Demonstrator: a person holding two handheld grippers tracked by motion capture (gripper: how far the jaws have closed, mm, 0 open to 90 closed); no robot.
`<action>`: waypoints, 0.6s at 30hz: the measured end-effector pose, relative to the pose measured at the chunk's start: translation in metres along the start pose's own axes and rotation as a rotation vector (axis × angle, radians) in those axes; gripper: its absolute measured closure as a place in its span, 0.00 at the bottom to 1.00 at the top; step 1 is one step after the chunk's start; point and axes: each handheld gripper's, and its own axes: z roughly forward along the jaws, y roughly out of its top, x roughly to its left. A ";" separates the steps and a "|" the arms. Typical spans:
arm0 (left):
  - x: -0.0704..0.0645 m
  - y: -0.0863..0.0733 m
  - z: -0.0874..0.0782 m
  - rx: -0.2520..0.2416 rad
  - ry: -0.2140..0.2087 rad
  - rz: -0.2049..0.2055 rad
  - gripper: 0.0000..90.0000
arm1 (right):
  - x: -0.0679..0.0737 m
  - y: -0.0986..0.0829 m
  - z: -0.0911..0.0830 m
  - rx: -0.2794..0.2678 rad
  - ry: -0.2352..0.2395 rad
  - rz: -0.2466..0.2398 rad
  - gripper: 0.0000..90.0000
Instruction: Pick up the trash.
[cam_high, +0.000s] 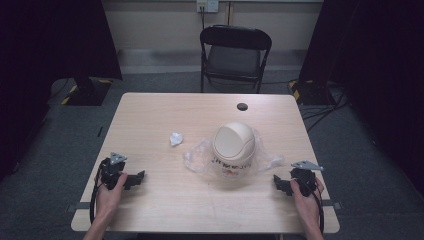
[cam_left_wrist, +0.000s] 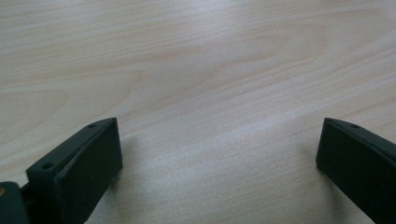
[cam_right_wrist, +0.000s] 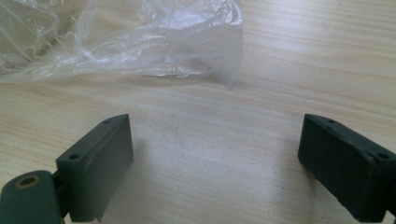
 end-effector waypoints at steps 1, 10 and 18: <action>0.000 0.000 0.000 0.000 -0.001 0.000 0.00 | 0.000 0.000 0.000 0.000 0.000 0.000 0.10; 0.000 0.000 0.000 -0.001 -0.004 0.000 0.00 | 0.000 0.000 0.000 0.000 0.000 0.000 0.10; 0.003 -0.004 -0.007 -0.031 0.012 -0.020 0.18 | 0.000 0.000 0.000 0.000 0.001 -0.004 0.11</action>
